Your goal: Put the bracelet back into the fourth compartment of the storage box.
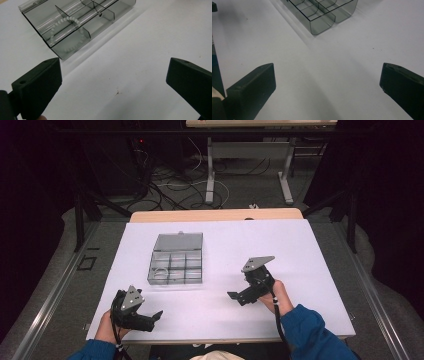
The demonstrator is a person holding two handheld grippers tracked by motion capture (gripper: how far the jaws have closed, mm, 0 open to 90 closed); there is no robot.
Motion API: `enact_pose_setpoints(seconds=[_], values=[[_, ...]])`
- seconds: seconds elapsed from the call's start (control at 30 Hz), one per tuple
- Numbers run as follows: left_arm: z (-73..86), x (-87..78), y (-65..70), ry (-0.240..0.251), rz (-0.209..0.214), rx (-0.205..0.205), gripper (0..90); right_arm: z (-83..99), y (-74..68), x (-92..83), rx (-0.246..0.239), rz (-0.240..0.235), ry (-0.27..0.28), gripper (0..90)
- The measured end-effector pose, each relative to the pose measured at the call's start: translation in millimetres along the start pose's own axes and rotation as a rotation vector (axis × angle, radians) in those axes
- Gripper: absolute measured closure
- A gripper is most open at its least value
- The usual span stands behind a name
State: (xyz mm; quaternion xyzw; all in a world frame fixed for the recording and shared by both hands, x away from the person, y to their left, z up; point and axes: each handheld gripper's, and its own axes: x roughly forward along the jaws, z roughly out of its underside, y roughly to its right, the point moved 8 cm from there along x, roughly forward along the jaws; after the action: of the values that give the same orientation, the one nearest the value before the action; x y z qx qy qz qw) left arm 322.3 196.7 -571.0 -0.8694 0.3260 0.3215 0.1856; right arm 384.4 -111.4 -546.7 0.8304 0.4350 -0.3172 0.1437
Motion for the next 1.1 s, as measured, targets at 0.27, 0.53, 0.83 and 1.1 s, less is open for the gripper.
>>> enact_pose_setpoints(seconds=[0.27,0.53,0.83,1.1], values=[[0.1,0.1,0.1,-0.001,0.000,0.000,0.4,11.9,4.9,-17.3,-0.002,0.029,0.003,0.0],[0.0,0.2,0.1,0.000,0.001,0.000,0.4,26.7,10.0,-34.3,0.010,0.058,0.002,0.0],[0.0,0.3,0.0,-0.001,0.000,-0.001,0.4,48.8,12.0,-49.3,0.020,0.081,-0.014,0.0],[0.0,0.2,0.2,-0.001,0.000,-0.001,0.4,64.8,13.5,-60.6,0.010,0.099,-0.030,0.0]])
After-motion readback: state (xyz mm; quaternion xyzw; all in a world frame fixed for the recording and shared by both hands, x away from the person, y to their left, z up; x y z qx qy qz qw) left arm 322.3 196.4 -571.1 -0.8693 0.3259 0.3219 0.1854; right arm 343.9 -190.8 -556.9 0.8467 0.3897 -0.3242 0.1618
